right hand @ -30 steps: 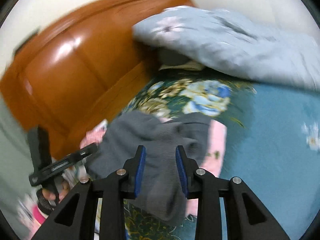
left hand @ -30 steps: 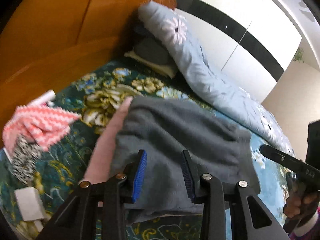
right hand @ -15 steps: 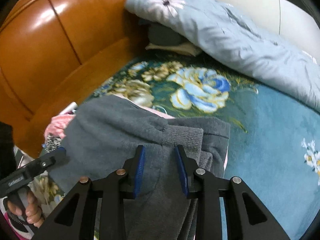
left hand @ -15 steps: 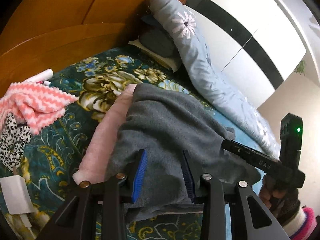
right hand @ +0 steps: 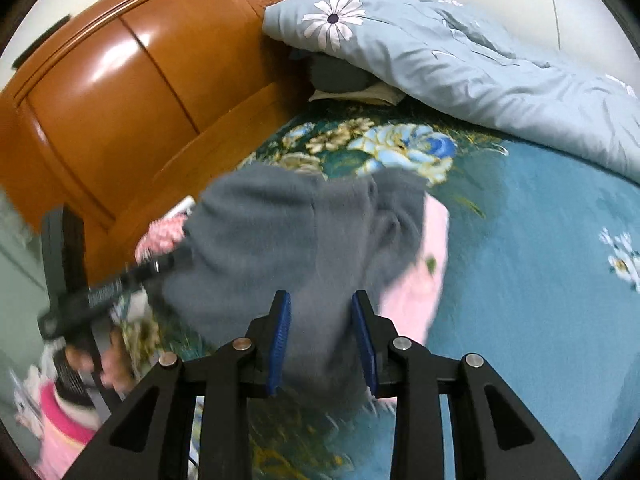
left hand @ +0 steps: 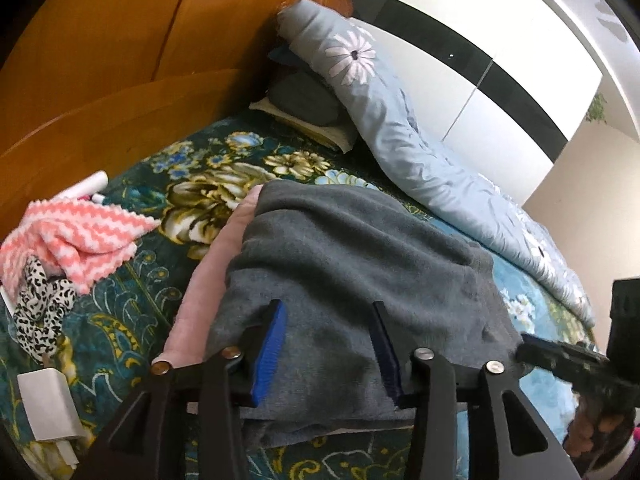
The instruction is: Fold clothes
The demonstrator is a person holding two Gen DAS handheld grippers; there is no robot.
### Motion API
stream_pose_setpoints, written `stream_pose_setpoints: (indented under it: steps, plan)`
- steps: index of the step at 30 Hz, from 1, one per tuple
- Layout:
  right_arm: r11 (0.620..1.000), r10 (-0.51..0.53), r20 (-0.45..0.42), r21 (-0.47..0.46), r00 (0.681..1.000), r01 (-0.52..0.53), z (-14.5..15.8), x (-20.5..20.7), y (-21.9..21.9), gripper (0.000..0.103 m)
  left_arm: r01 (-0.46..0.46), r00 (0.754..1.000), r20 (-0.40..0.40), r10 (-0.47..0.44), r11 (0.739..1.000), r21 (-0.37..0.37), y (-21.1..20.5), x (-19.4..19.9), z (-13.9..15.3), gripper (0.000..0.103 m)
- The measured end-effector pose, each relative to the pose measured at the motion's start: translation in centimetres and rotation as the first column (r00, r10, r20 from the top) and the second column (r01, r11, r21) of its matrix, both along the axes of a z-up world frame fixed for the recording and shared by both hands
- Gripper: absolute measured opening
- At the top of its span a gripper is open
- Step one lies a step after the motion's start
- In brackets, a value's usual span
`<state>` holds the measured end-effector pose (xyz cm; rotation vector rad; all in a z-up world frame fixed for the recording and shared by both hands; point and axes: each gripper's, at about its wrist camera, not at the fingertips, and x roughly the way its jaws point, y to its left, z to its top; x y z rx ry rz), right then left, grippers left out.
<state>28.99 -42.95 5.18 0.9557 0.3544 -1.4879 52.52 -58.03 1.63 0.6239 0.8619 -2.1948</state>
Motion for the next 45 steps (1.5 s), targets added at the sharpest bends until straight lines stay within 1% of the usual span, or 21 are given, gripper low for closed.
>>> stream_pose_setpoints:
  steps: [1,3,5,7,8,9,10,11,12,14,16,19,23,24,25,27,30,34,38,42,45]
  plan:
    - [1.000,0.002,-0.002,-0.001,1.000,-0.002,-0.2,0.1,0.8,0.038,-0.008,1.000,0.000,0.008,1.000,0.001,0.2,0.0,0.0,0.052]
    - [1.000,0.002,0.005,-0.018,1.000,-0.002,-0.5,0.1,2.6,0.045,-0.055,0.998,-0.009,0.055,0.998,0.006,1.1,0.2,0.5,0.054]
    - [0.999,0.009,-0.005,-0.032,1.000,-0.009,-0.5,0.3,3.8,0.048,-0.087,0.996,-0.025,0.087,0.996,-0.002,2.2,0.5,1.0,0.062]
    - [0.999,0.023,-0.013,-0.041,1.000,-0.023,-0.7,0.8,4.7,0.055,-0.108,0.994,-0.015,0.108,0.994,-0.024,3.6,0.4,1.7,0.066]
    - [0.998,0.030,-0.017,-0.046,0.999,-0.031,-0.8,1.1,5.2,0.055,-0.116,0.993,-0.007,0.116,0.992,-0.044,4.5,0.2,2.1,0.068]
    - [0.998,0.037,-0.021,-0.051,0.999,-0.038,-0.9,1.3,5.6,0.058,-0.122,0.993,-0.002,0.122,0.991,-0.060,5.4,0.2,2.4,0.069]
    - [0.997,0.044,-0.025,-0.055,0.999,-0.045,-1.0,1.5,6.1,0.067,-0.128,0.992,0.002,0.128,0.989,-0.076,6.2,0.2,2.6,0.072]
    - [0.997,0.051,-0.029,-0.060,0.998,-0.053,-1.1,1.8,6.5,0.068,-0.133,0.991,0.007,0.134,0.987,-0.092,7.1,0.2,2.9,0.073]
    - [0.996,0.058,-0.033,-0.064,0.998,-0.060,-1.2,2.0,6.9,0.069,-0.134,0.991,-0.005,0.134,0.987,-0.090,7.9,0.4,2.9,0.075]
    - [0.995,0.072,-0.042,-0.073,0.997,-0.075,-1.4,2.5,7.8,0.071,-0.142,0.990,-0.026,0.140,0.986,-0.083,9.6,0.8,2.6,0.085]
    - [0.993,0.087,-0.048,-0.076,0.995,-0.090,-1.7,3.0,8.5,0.085,-0.156,0.988,-0.032,0.153,0.985,-0.076,11.0,1.2,2.1,0.085]
    - [0.992,0.109,-0.057,-0.049,0.992,-0.112,-2.8,4.0,9.2,0.088,-0.177,0.984,-0.010,0.176,0.981,-0.077,13.0,1.8,1.0,0.088]
    - [0.994,0.101,-0.091,-0.038,0.991,-0.104,-3.5,4.9,10.2,0.091,-0.208,0.978,0.006,0.209,0.974,-0.089,15.7,3.1,-0.5,0.097]
    - [0.994,0.094,-0.105,-0.037,0.990,-0.098,-3.6,5.1,10.5,0.093,-0.219,0.975,0.002,0.220,0.971,-0.093,16.2,3.5,-0.7,0.099]
    - [0.995,0.091,-0.117,-0.038,0.989,-0.096,-3.6,5.3,10.8,0.096,-0.230,0.973,-0.001,0.231,0.968,-0.096,16.8,3.9,-1.0,0.103]
    - [0.994,0.092,-0.137,-0.042,0.986,-0.098,-3.5,5.7,11.3,0.099,-0.250,0.967,0.014,0.253,0.962,-0.109,17.7,4.4,-1.3,0.103]
    - [0.994,0.093,-0.169,-0.047,0.981,-0.102,-3.3,6.4,12.1,0.100,-0.256,0.963,0.047,0.264,0.957,-0.133,18.8,4.4,-1.1,0.103]
    - [0.995,0.079,-0.210,-0.045,0.975,-0.091,-3.5,7.1,13.0,0.100,-0.272,0.958,0.051,0.282,0.950,-0.154,19.9,4.5,-0.8,0.103]
    - [0.998,0.040,-0.209,-0.044,0.977,-0.050,-4.3,7.1,13.9,0.100,-0.286,0.948,0.086,0.307,0.938,-0.197,21.2,4.3,-0.7,0.103]
    - [0.999,-0.004,-0.209,-0.042,0.978,-0.005,-5.2,6.7,14.6,0.100,-0.272,0.941,0.133,0.310,0.931,-0.245,22.2,3.8,-0.7,0.103]
    - [0.999,-0.028,-0.226,-0.040,0.974,0.020,-5.8,6.6,15.1,0.100,-0.262,0.933,0.170,0.317,0.923,-0.280,22.9,3.0,-0.9,0.103]
